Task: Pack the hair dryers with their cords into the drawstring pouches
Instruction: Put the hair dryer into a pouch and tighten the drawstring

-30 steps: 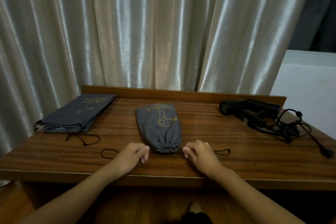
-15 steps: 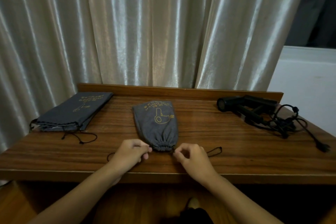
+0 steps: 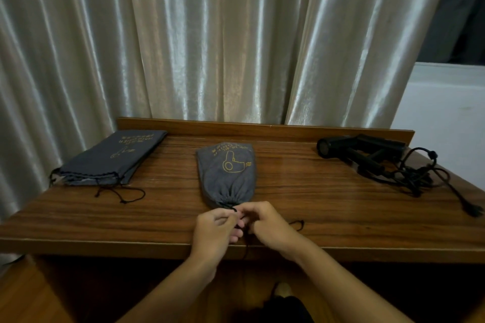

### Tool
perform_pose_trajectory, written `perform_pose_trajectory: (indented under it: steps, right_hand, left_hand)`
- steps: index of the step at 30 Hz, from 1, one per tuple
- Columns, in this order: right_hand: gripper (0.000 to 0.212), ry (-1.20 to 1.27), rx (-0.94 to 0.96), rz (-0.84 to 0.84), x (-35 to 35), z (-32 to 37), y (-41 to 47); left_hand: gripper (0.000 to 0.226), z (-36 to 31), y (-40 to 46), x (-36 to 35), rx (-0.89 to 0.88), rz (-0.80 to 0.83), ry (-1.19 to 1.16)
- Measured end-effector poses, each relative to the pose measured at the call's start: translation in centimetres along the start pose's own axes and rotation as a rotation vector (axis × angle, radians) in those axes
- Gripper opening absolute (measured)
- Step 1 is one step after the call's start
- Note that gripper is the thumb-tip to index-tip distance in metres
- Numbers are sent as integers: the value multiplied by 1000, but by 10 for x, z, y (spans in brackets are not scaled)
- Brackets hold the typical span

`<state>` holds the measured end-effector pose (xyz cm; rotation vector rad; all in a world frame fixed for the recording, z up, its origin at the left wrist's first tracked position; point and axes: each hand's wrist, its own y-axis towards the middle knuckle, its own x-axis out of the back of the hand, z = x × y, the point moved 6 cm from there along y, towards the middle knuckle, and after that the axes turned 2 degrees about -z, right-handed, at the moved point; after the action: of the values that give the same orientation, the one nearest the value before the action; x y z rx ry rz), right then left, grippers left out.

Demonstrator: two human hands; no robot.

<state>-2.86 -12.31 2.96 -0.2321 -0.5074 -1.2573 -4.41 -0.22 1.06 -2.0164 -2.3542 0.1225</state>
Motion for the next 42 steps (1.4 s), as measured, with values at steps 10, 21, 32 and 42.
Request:
perform_pose_trajectory:
  steps: [10, 21, 32, 42]
  right_hand:
    - [31, 228, -192, -55, 1, -4, 9]
    - [25, 263, -143, -208, 1, -16, 6]
    - [4, 351, -144, -183, 10, -17, 4]
    - [20, 270, -138, -128, 2, -21, 5]
  left_hand:
    - [21, -12, -4, -9, -267, 21, 421]
    - [27, -6, -7, 11, -67, 68, 249]
    - [38, -2, -7, -1, 29, 168, 180]
    - [19, -16, 4, 12, -111, -6, 313]
